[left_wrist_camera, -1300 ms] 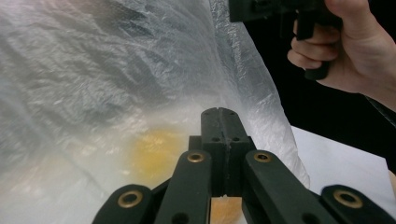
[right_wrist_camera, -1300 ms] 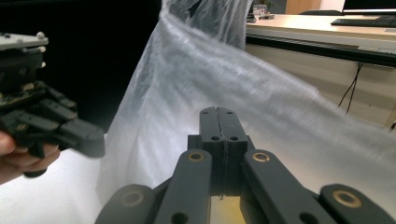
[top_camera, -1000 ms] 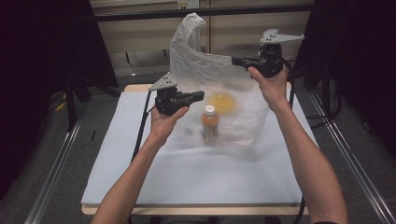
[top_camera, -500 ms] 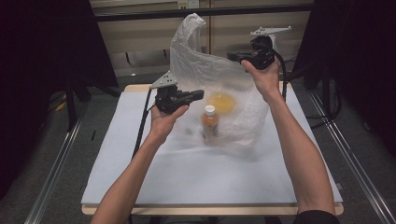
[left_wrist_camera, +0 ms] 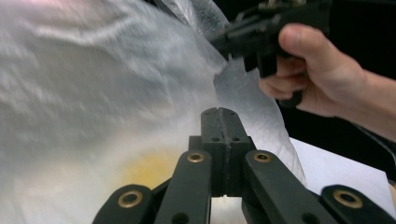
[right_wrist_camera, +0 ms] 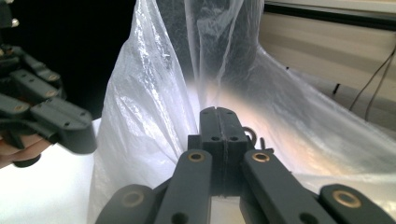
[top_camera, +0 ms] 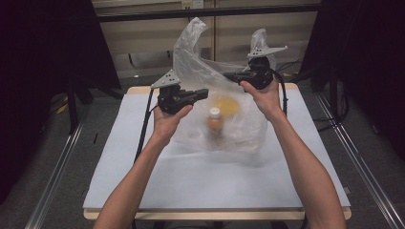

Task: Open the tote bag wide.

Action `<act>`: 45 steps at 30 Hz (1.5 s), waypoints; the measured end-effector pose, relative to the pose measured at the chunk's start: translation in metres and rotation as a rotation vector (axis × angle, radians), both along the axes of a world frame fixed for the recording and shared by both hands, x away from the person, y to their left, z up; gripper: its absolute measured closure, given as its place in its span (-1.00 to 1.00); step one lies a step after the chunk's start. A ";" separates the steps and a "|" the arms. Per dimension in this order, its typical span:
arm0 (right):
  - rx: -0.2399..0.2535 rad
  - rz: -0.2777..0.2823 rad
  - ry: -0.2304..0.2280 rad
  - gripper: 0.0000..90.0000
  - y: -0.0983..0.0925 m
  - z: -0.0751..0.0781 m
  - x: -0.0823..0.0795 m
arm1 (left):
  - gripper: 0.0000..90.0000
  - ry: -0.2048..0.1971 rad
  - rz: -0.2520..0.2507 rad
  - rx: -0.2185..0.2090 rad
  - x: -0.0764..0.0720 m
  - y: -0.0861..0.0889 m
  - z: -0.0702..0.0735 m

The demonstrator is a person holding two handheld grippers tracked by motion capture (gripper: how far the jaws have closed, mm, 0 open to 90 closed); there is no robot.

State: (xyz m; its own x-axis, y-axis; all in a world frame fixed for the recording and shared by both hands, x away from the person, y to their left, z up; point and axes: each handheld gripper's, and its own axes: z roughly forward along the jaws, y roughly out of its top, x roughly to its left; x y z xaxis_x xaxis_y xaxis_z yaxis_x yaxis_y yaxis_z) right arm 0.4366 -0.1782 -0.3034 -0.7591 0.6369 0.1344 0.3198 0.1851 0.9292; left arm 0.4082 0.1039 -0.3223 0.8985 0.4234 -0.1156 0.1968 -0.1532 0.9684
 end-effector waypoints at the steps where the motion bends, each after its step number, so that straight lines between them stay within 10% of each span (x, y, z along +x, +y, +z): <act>1: 0.008 0.001 0.003 1.00 0.000 -0.003 -0.002 | 1.00 0.003 0.002 0.000 0.000 0.000 0.000; 24: 0.002 0.113 0.027 1.00 0.034 -0.051 -0.049 | 1.00 -0.061 -0.035 -0.024 -0.008 -0.012 0.031; 45: -0.027 0.148 0.052 1.00 0.034 -0.079 -0.072 | 1.00 0.058 0.045 0.130 0.000 -0.001 -0.042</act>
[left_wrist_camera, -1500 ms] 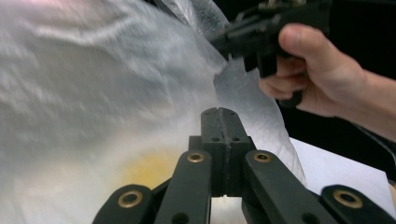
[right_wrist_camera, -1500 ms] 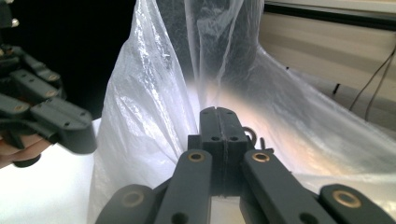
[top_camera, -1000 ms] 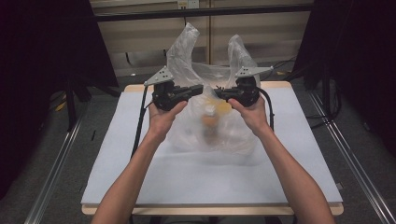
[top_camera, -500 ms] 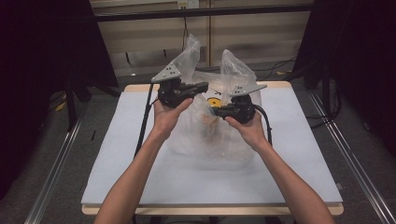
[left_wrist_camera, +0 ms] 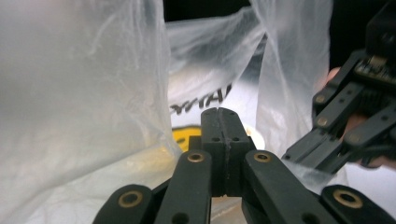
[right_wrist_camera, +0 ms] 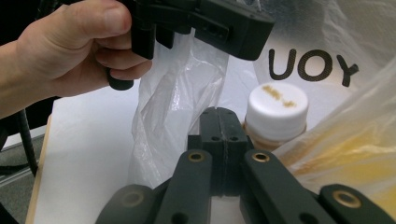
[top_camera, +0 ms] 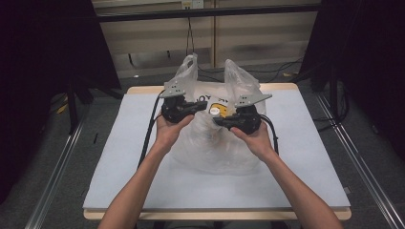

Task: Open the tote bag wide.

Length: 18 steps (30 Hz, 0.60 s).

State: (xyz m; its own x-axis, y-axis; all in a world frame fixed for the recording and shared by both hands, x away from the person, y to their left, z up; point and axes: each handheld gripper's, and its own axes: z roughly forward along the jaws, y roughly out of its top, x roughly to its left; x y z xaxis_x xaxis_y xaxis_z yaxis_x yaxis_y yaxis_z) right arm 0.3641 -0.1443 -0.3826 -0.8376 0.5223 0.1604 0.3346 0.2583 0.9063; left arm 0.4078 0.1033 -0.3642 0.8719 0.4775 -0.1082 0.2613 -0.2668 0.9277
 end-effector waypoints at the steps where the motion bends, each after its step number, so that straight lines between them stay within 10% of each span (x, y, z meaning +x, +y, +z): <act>1: 0.002 -0.002 0.000 1.00 -0.001 -0.002 0.000 | 1.00 0.004 -0.002 -0.003 0.000 0.001 -0.003; 18: -0.029 -0.050 0.062 1.00 -0.019 -0.034 -0.004 | 1.00 0.074 -0.023 0.075 -0.012 0.013 -0.051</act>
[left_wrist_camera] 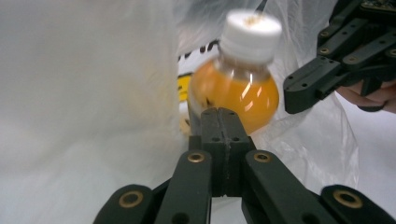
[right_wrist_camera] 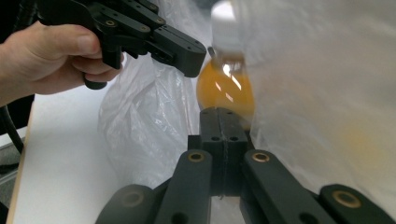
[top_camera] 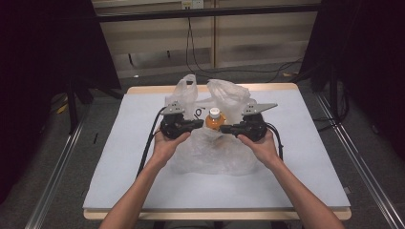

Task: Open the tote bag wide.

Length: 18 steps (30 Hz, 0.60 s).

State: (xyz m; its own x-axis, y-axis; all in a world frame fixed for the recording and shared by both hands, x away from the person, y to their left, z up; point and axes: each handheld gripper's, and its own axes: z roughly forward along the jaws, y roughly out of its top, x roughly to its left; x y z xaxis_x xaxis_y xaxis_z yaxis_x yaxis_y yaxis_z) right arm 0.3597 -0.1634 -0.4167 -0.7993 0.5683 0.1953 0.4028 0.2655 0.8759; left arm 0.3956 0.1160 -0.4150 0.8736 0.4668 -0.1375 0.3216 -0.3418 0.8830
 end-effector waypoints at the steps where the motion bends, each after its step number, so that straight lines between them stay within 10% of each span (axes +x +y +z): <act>1: -0.004 0.002 0.004 1.00 0.000 -0.003 0.000 | 1.00 0.007 -0.001 0.006 0.000 0.001 -0.003; 18: -0.111 -0.026 0.104 1.00 -0.006 -0.051 0.004 | 1.00 0.090 -0.023 0.142 -0.001 0.004 -0.052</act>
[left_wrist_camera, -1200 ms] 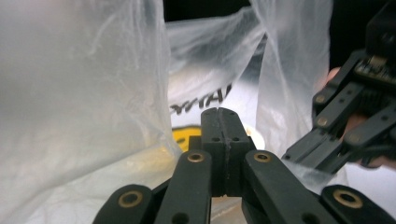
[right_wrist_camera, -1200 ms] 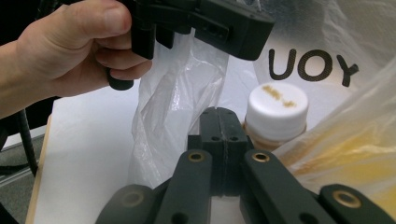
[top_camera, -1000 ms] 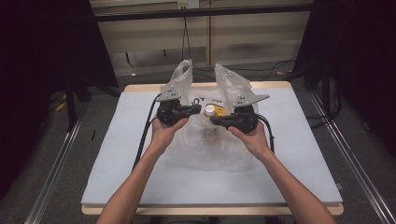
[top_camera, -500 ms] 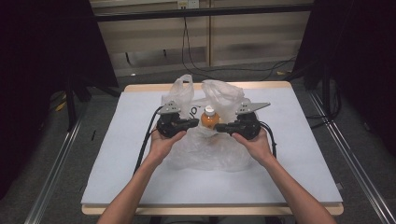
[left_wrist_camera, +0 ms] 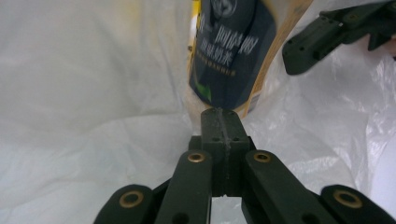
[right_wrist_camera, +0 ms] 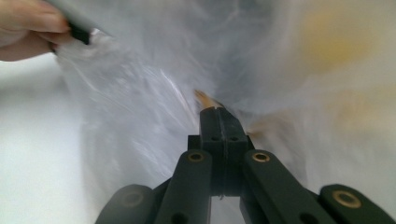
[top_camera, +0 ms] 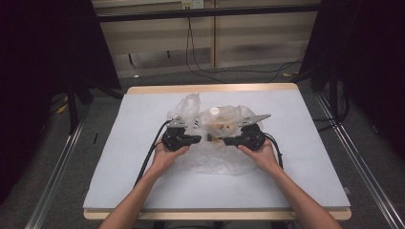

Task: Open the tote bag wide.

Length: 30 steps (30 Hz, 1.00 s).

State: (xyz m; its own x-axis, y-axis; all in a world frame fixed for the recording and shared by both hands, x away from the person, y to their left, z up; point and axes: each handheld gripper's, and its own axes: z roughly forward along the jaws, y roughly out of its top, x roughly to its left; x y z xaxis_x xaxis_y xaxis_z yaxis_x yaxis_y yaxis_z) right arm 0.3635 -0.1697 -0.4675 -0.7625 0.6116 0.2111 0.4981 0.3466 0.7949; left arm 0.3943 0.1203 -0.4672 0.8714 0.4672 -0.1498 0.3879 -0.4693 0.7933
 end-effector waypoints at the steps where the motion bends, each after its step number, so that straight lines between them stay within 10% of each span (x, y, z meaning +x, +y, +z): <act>1: -0.007 -0.007 0.011 1.00 -0.002 -0.003 0.001 | 1.00 0.004 0.001 0.010 0.000 0.000 -0.003; 20: -0.095 -0.101 0.087 1.00 -0.028 -0.021 0.003 | 1.00 0.046 0.008 0.112 -0.005 0.022 -0.017; 30: 0.033 -0.032 -0.001 1.00 -0.036 0.011 -0.034 | 1.00 -0.010 -0.017 -0.053 -0.026 0.036 0.014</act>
State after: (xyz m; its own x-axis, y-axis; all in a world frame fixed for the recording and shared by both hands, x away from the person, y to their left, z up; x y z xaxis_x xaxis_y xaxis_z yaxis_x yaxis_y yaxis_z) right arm 0.3293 -0.2058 -0.4565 -0.7428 0.6283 0.2310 0.5077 0.3038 0.8062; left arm 0.3686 0.1562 -0.4533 0.8805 0.4443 -0.1649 0.3722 -0.4328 0.8210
